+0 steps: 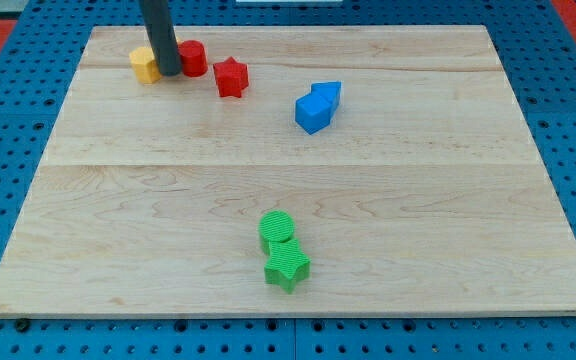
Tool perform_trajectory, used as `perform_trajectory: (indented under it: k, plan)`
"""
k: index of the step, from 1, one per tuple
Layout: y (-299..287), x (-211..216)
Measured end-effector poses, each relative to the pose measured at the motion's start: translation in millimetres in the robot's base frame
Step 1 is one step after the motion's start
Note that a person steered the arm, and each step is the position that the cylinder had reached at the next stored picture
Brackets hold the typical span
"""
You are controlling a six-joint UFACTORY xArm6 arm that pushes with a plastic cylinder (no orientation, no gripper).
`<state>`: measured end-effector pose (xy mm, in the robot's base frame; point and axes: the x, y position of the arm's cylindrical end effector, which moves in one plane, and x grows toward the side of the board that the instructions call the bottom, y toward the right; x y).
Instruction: Push the yellow heart into the yellow hexagon
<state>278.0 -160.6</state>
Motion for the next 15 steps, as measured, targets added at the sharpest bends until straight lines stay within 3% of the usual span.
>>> perform_trajectory:
  k: [1,2,3,4,5,6,7,8,10,11,13,15]
  plan:
    - [-37.0,-8.3]
    - [12.9,-30.9]
    - [49.4,-20.2]
    - [49.8,17.0]
    - [-10.0,23.9]
    - [-25.4,46.7]
    - [-46.6,18.5]
    - [-30.4,0.7]
    - [72.6,-48.3]
    - [86.2,-66.3]
    - [51.9,-84.8]
    - [-26.6,-73.5]
